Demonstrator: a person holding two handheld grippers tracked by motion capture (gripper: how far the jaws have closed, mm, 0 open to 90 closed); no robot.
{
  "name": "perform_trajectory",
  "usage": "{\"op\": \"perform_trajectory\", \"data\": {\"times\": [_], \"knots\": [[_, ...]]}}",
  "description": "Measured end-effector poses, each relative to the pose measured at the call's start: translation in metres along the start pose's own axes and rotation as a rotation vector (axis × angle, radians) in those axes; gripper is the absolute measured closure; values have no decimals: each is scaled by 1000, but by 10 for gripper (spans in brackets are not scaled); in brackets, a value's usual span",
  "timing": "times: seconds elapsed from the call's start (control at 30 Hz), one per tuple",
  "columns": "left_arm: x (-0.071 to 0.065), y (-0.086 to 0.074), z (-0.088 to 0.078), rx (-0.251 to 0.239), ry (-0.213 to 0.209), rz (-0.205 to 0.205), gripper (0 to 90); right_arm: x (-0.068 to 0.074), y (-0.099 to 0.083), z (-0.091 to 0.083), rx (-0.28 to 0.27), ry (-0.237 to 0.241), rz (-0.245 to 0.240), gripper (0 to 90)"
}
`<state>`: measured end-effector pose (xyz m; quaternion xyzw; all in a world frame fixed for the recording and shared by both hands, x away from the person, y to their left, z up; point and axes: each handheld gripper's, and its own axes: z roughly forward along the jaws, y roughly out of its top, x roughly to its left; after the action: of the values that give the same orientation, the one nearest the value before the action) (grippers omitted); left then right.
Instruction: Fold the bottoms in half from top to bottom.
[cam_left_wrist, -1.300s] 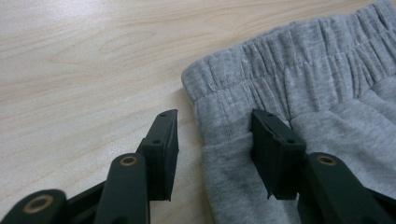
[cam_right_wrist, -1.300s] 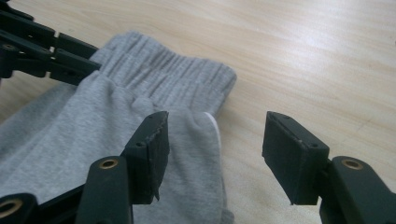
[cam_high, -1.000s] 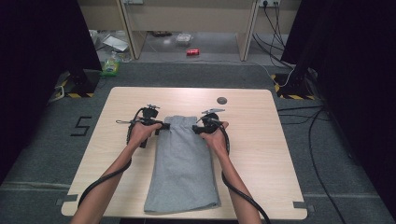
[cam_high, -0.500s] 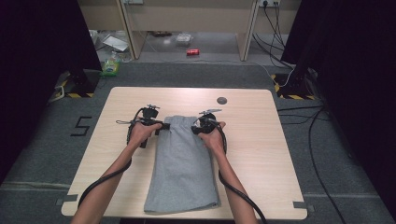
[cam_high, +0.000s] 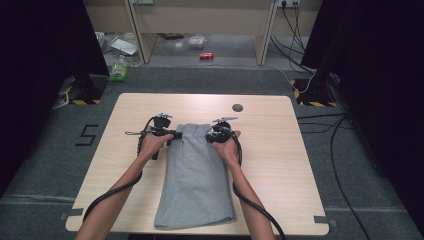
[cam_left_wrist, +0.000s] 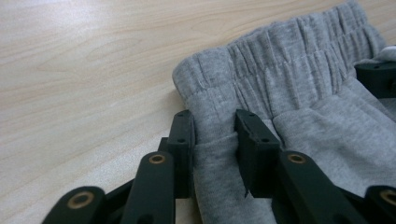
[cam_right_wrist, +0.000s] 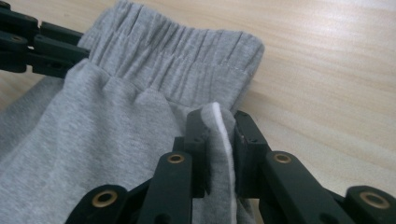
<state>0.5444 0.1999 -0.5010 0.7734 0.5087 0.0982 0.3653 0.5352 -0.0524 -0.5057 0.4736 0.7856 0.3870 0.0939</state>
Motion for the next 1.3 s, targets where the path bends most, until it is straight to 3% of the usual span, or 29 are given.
{"op": "perform_trajectory", "data": {"times": [0.27,0.43,0.9,1.07,1.3], "knots": [[-1,12,-8,-50,9,8,719,1,12,-12,-68,20,6,812],[-4,30,-28,-110,0,23,721,0,23,-21,-111,28,-10,814],[-25,61,-74,-214,-23,89,721,-2,49,-59,-223,53,-35,818],[-32,54,-91,-233,-55,144,721,2,45,-74,-251,80,-63,818],[-42,28,-111,-260,-109,195,721,14,24,-99,-273,125,-124,819]]}}
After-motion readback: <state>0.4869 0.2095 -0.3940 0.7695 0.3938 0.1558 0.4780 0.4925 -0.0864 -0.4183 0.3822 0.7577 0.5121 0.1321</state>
